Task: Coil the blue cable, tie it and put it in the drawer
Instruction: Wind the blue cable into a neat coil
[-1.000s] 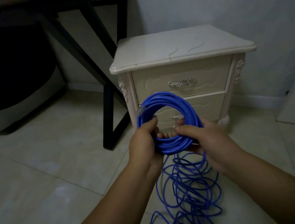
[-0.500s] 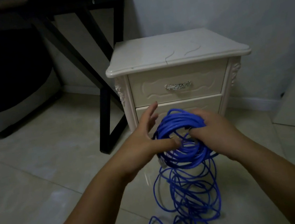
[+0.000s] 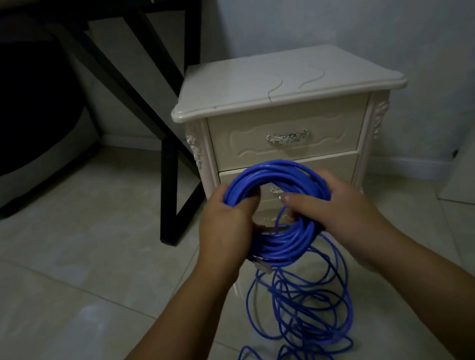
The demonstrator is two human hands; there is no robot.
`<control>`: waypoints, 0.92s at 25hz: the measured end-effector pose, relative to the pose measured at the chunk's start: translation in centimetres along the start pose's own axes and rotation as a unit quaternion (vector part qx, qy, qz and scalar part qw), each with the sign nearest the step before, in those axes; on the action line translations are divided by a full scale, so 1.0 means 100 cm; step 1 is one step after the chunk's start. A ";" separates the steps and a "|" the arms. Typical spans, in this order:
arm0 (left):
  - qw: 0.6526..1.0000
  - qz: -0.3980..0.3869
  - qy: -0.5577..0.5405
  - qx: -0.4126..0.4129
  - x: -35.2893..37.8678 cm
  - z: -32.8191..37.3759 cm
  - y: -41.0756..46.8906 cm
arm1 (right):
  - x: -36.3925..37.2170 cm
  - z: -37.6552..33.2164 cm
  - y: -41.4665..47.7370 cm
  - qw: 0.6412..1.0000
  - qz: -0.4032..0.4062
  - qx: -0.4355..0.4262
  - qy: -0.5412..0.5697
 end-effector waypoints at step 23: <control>0.957 -0.141 0.240 0.085 0.002 0.013 -0.005 | 0.023 -0.007 -0.011 0.972 -0.044 -0.045 -0.225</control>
Point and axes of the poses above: each hand's wrist, its own y-axis towards the middle knuckle, its own x-axis out of the palm, z = x × y, the point moved 7 cm from there along y, towards the middle knuckle, and after that the axes turned 4 degrees about x, right-handed, at the moved point
